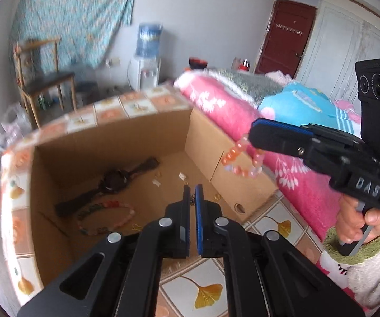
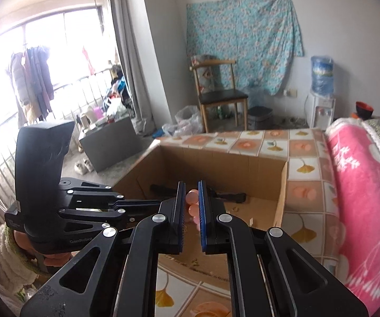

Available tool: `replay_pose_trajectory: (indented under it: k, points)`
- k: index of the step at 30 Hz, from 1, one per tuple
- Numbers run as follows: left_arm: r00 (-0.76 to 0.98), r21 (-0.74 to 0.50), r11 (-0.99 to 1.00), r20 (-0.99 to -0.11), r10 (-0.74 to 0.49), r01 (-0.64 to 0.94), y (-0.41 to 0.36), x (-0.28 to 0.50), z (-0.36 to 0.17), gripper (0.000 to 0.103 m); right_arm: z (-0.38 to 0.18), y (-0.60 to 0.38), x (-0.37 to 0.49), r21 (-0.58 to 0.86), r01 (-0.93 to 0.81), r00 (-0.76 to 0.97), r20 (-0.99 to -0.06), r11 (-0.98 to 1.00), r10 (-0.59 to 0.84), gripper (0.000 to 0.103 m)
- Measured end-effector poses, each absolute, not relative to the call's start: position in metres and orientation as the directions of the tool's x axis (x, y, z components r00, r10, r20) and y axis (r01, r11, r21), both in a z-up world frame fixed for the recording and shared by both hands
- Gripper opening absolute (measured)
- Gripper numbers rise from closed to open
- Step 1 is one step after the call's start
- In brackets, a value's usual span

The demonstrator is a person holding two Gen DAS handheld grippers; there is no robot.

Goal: Organize jewelry

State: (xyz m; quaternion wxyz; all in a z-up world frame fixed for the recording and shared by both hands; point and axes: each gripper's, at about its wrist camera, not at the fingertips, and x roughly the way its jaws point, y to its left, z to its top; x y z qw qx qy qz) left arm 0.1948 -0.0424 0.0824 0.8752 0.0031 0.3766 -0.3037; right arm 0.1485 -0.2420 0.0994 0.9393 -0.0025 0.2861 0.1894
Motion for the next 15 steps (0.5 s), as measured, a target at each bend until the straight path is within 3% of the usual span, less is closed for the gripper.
replay_pose_trajectory:
  k: [9, 12, 15]
  points:
    - [0.354, -0.299, 0.796, -0.774, -0.525, 0.527, -0.068, 0.245, 0.036, 0.004, 0.062, -0.245, 0.182, 0.105, -0.327, 0.705, -0.635, 0.939, 0.317, 0.007]
    - [0.295, -0.358, 0.786, -0.784, -0.546, 0.504, -0.068, 0.254, 0.028, 0.021, 0.058, -0.250, 0.184, 0.104, -0.316, 0.701, -0.644, 0.943, 0.306, 0.007]
    - [0.286, -0.392, 0.778, -0.771, -0.568, 0.490, -0.064, 0.256, 0.027, 0.028, 0.058, -0.256, 0.183, 0.106, -0.304, 0.700, -0.649, 0.947, 0.298, 0.007]
